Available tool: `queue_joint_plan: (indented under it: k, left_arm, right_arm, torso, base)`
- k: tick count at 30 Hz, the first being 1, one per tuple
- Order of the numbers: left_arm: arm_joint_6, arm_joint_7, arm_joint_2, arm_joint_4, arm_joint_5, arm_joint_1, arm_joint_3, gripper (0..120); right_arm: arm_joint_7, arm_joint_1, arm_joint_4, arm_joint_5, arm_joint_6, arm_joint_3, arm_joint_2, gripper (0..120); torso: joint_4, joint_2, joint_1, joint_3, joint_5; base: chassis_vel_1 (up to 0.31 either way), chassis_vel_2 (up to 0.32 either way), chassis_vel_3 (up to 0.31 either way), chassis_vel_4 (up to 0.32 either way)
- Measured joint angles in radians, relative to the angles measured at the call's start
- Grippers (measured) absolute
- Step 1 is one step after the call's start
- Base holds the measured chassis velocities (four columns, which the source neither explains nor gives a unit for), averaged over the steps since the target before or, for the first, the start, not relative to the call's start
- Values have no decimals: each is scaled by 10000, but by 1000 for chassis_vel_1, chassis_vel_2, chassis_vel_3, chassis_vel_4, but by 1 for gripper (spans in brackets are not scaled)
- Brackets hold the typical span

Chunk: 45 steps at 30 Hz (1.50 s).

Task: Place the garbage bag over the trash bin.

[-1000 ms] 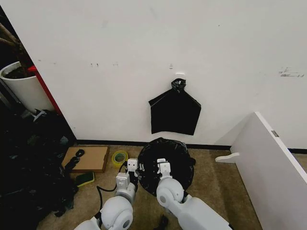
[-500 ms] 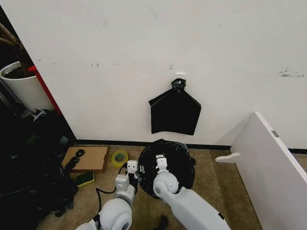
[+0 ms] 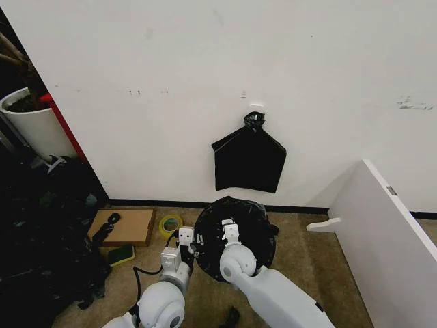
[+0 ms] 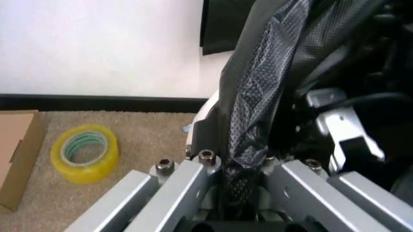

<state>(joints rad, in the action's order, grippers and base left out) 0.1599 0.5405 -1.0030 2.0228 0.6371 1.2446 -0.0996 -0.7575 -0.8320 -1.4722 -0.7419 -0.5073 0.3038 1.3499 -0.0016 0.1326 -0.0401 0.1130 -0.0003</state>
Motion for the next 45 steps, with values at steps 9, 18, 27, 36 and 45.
queue_joint_plan:
  k: [9,18,27,36,45]
  left_arm:
    - [-4,-26,-97,1,197,-40,3,0]
    - [-56,-174,-68,184,433,15,-81,0]
    - [-102,-174,-154,40,428,-106,-48,0]
    - [-285,-169,-214,-547,465,-278,248,0]
    - [-361,-366,-326,-1035,1649,-737,786,0]
  right_arm:
    - [36,-239,-1040,-374,44,73,-393,0]
    - [548,-320,-354,-226,445,-177,-69,0]
    - [311,-716,-1360,-233,250,-149,-568,0]
    - [943,-1693,-4089,-137,11,-519,-1867,0]
    - [2843,-4217,-7477,304,738,-1992,-3225,27]
  torso:
    - [-2,0,0,-1,-1]
    - [2,0,0,0,0]
    - [0,0,1,-1,0]
    - [-1,0,1,-1,-1]
    - [-2,0,2,-1,2]
  base:
    - [0,0,0,0]
    - [0,0,0,0]
    - [0,0,0,0]
    - [0,0,0,0]
    - [0,0,0,0]
